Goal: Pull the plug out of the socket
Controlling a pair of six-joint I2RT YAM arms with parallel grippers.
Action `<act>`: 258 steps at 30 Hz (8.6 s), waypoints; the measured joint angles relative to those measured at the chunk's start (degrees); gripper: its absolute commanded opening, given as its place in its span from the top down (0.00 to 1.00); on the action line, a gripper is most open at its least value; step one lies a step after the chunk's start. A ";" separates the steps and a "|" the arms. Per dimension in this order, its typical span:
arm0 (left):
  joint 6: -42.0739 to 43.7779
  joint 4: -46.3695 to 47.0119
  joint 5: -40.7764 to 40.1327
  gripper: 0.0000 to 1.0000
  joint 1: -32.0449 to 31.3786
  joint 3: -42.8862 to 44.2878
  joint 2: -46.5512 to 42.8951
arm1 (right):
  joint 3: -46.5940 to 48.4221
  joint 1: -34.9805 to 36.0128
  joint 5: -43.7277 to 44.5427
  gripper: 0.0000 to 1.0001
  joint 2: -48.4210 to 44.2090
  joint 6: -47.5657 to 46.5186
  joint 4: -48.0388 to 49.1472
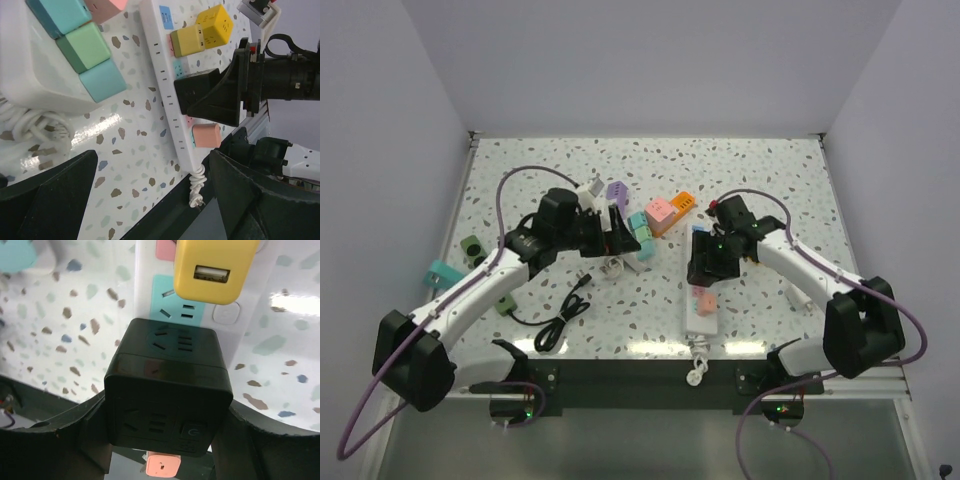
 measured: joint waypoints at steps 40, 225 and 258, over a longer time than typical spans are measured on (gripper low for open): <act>-7.63 5.97 -16.31 0.00 -11.30 0.94 8.41 | 17.31 4.50 16.96 0.44 15.89 -7.43 -7.61; -11.56 30.12 -16.39 1.00 -18.84 -8.13 13.79 | -1.29 19.50 -2.64 1.00 -15.08 4.87 4.70; -5.92 20.35 -18.16 1.00 -10.10 -2.71 9.09 | 1.42 -14.36 33.57 0.14 6.80 8.02 -11.52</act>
